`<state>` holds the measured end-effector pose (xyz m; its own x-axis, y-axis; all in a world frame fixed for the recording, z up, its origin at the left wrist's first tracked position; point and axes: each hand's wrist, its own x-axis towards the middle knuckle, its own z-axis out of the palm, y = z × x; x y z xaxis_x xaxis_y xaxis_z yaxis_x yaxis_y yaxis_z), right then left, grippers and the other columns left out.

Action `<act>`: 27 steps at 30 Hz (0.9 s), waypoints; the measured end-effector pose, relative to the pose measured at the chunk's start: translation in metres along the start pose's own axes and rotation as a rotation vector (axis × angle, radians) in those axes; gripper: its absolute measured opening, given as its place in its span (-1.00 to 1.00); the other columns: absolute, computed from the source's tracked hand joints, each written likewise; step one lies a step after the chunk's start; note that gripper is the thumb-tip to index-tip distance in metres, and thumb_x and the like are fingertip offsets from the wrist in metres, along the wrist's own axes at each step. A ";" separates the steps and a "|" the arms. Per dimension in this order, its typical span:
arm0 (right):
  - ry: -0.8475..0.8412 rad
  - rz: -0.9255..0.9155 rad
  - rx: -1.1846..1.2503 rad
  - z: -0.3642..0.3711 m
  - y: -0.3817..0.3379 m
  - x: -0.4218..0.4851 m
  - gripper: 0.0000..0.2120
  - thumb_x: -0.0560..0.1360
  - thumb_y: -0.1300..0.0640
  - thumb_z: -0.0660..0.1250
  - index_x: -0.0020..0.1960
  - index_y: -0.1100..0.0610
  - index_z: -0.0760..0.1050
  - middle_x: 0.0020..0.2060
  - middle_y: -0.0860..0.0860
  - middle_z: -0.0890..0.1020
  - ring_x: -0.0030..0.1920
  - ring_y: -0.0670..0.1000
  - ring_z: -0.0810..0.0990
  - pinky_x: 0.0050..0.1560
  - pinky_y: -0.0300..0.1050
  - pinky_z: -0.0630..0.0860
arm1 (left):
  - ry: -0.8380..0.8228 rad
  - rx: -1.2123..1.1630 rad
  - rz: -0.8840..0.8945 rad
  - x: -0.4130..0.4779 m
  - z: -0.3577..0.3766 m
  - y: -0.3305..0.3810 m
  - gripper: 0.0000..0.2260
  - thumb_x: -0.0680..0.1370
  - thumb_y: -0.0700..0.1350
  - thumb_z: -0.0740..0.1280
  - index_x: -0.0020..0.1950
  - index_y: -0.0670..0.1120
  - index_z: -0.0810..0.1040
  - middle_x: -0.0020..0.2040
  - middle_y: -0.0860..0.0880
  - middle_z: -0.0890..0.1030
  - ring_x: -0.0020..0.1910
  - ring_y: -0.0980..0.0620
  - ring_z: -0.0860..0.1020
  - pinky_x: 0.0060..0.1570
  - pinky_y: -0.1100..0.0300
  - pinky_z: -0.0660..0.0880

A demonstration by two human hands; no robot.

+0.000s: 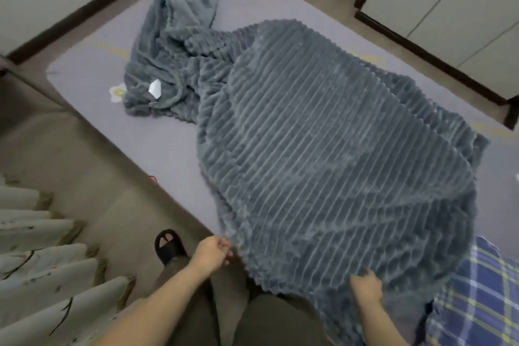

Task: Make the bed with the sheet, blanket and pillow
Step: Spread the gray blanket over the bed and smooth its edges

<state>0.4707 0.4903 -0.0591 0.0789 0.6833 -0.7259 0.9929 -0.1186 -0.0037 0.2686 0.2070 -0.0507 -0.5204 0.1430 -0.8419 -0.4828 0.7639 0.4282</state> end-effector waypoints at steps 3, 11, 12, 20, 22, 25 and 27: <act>-0.090 -0.204 0.074 0.047 -0.088 -0.043 -0.56 0.56 0.22 0.25 0.43 0.18 0.33 0.39 0.20 0.35 0.08 0.17 0.53 0.04 0.01 0.50 | -0.027 -0.144 0.009 0.006 -0.052 -0.012 -0.78 0.59 -0.34 0.17 -0.17 -0.17 0.53 -0.25 -0.12 0.59 -0.33 0.00 0.53 -0.37 0.33 0.51; -0.186 -0.420 0.054 0.190 -0.248 -0.175 -0.60 0.57 0.21 0.16 0.41 0.13 0.34 -0.04 0.14 0.57 -0.34 -0.02 0.45 -0.39 -0.17 0.37 | 0.027 -0.263 0.046 0.035 -0.242 -0.055 -0.71 0.60 -0.35 0.13 -0.21 -0.13 0.54 -0.21 -0.14 0.60 -0.31 -0.02 0.53 -0.22 0.21 0.54; -0.194 -0.456 0.043 0.205 -0.263 -0.189 -0.60 0.58 0.22 0.16 0.41 0.12 0.34 -0.07 0.13 0.55 -0.38 -0.03 0.43 -0.41 -0.19 0.34 | 0.055 -0.275 0.051 0.036 -0.266 -0.058 -0.71 0.60 -0.35 0.13 -0.21 -0.14 0.55 -0.23 -0.12 0.60 -0.33 0.01 0.51 -0.33 0.33 0.48; -0.433 -0.579 0.224 0.275 -0.404 -0.257 -0.61 0.55 0.24 0.23 0.34 -0.02 0.45 0.41 0.08 0.37 0.33 0.14 0.44 0.17 0.02 0.46 | 0.182 -0.435 0.071 0.053 -0.408 -0.050 -0.81 0.62 -0.33 0.12 0.02 -0.24 0.53 -0.15 -0.15 0.59 -0.31 0.04 0.52 -0.44 0.39 0.40; -0.509 -0.525 0.358 0.289 -0.448 -0.258 -0.63 0.56 0.22 0.24 0.32 -0.05 0.46 0.38 0.11 0.38 0.31 0.09 0.41 0.21 0.01 0.41 | 0.162 -0.437 0.049 0.067 -0.430 -0.044 -0.80 0.63 -0.29 0.12 -0.01 -0.18 0.53 -0.17 -0.09 0.61 -0.34 0.09 0.55 -0.33 0.28 0.34; -0.567 -0.442 0.491 0.309 -0.510 -0.253 -0.60 0.58 0.19 0.23 0.37 -0.09 0.39 0.32 0.05 0.42 0.24 0.04 0.42 0.22 0.00 0.42 | 0.140 -0.437 0.004 0.096 -0.464 -0.035 -0.79 0.63 -0.26 0.13 -0.06 -0.11 0.54 -0.18 -0.04 0.63 -0.29 0.09 0.56 -0.27 0.26 0.34; -0.586 -0.386 0.570 0.321 -0.548 -0.245 -0.58 0.58 0.19 0.23 0.40 -0.10 0.37 0.31 0.01 0.41 0.29 0.04 0.39 0.30 0.04 0.41 | 0.124 -0.414 -0.021 0.122 -0.488 -0.024 -0.77 0.63 -0.26 0.13 -0.11 -0.08 0.54 -0.19 -0.03 0.63 -0.27 0.07 0.56 -0.28 0.27 0.34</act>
<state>-0.1214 0.1570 -0.0998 -0.4634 0.2917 -0.8368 0.7343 -0.4023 -0.5468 -0.1269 -0.1008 -0.0032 -0.5759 0.0340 -0.8168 -0.7228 0.4456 0.5282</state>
